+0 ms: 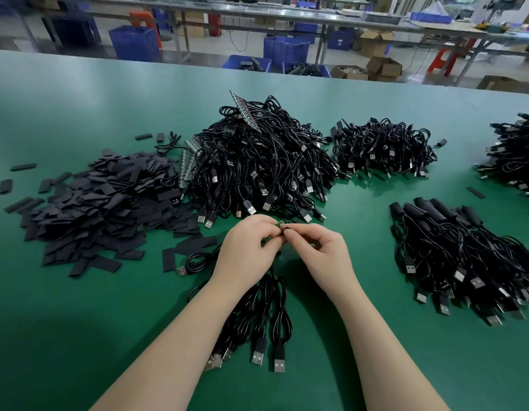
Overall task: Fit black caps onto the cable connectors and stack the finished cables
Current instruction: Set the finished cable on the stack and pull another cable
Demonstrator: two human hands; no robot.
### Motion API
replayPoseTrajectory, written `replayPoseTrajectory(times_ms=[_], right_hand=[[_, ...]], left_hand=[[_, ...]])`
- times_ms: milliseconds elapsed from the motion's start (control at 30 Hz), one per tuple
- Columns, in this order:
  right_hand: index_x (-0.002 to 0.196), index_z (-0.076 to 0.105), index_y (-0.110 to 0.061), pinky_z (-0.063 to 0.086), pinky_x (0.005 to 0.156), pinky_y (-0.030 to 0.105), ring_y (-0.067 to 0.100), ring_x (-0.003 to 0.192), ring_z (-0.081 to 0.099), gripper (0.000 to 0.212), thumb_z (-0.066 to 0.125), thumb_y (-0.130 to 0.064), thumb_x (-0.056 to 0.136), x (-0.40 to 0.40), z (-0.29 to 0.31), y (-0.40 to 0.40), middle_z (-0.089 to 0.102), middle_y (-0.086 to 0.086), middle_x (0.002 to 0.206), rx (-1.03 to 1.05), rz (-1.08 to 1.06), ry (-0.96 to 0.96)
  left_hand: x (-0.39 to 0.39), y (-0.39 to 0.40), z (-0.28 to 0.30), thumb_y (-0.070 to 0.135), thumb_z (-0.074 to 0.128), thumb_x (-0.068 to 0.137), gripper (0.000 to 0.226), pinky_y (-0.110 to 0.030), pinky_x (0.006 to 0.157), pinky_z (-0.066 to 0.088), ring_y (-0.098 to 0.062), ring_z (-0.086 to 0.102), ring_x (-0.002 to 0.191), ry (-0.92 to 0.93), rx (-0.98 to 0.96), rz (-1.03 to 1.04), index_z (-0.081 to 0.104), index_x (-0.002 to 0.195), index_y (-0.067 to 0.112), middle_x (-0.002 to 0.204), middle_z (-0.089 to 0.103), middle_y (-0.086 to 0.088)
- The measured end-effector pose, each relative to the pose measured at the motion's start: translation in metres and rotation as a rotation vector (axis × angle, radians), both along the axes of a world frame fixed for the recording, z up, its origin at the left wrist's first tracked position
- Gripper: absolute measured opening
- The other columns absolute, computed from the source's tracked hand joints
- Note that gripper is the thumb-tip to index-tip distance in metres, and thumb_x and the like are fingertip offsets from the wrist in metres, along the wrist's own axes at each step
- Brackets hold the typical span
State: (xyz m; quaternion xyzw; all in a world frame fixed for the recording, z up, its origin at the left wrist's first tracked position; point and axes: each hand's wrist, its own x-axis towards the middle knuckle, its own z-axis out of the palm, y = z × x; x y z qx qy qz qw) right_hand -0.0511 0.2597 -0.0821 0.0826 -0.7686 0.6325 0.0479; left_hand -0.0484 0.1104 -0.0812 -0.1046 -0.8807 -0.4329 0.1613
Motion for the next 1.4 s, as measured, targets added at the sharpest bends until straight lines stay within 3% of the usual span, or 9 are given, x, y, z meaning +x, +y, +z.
replayPoseTrajectory(times_ms=[300,600,733,933,1067,1267,1400], right_hand=[[0.079,0.078,-0.032,0.05,0.077,0.013,0.004,0.087,0.068,0.018,0.076,-0.016,0.086,-0.0022,0.0016,0.0086,0.076,-0.011,0.087,-0.029,0.013,-0.053],[0.077,0.079,-0.037,0.052,0.079,0.017,0.008,0.089,0.069,0.022,0.077,-0.017,0.084,-0.0014,-0.0013,0.005,0.076,-0.009,0.087,-0.061,-0.03,-0.023],[0.08,0.08,-0.031,0.052,0.078,0.018,0.01,0.089,0.069,0.014,0.077,-0.018,0.085,-0.0019,-0.0012,0.0054,0.076,-0.007,0.088,-0.096,-0.049,-0.038],[0.077,0.079,-0.031,0.055,0.076,0.021,0.014,0.084,0.07,0.012,0.079,-0.02,0.083,0.0003,-0.0005,0.004,0.076,-0.002,0.082,-0.127,-0.037,-0.072],[0.074,0.078,-0.029,0.051,0.069,0.015,0.008,0.076,0.067,0.012,0.079,-0.02,0.082,0.0009,0.0004,0.0034,0.076,-0.002,0.078,-0.148,-0.036,-0.087],[0.07,0.073,-0.021,0.049,0.064,0.019,0.008,0.067,0.059,0.013,0.082,-0.026,0.077,0.0002,-0.0019,0.0014,0.071,-0.001,0.072,-0.137,-0.068,-0.093],[0.074,0.074,-0.033,0.047,0.063,0.013,0.003,0.065,0.058,0.015,0.084,-0.023,0.077,-0.0007,-0.0029,-0.0001,0.067,-0.013,0.07,-0.089,-0.066,-0.055]], left_hand=[[-0.0008,-0.0003,-0.003,0.015,0.067,0.088,0.012,-0.04,0.087,0.05,-0.009,0.057,0.097,-0.014,-0.015,-0.115,0.073,0.079,0.011,0.092,0.058,0.017],[-0.0023,-0.0006,-0.0041,0.016,0.063,0.091,0.016,-0.035,0.086,0.049,-0.006,0.056,0.095,-0.012,-0.021,-0.114,0.07,0.076,0.013,0.091,0.055,0.021],[-0.0026,-0.0001,-0.0049,0.02,0.062,0.092,0.014,-0.023,0.085,0.047,0.0,0.053,0.098,-0.007,-0.023,-0.12,0.074,0.086,0.017,0.097,0.055,0.022],[-0.0016,-0.0004,-0.006,0.03,0.079,0.076,0.015,0.001,0.08,0.033,0.015,0.05,0.098,-0.059,0.08,-0.005,0.077,0.091,0.027,0.096,0.057,0.025],[-0.0018,-0.0015,-0.0053,0.031,0.08,0.076,0.017,0.004,0.079,0.031,0.02,0.048,0.097,-0.055,0.074,-0.001,0.078,0.093,0.026,0.093,0.055,0.028],[-0.0035,-0.0008,-0.0068,0.026,0.072,0.084,0.009,-0.001,0.08,0.035,0.01,0.053,0.097,-0.072,0.025,-0.031,0.078,0.091,0.025,0.096,0.058,0.023],[-0.0045,-0.0022,-0.0082,0.017,0.069,0.085,0.01,-0.001,0.078,0.036,0.014,0.05,0.097,-0.05,0.028,-0.019,0.077,0.087,0.023,0.093,0.055,0.028]])
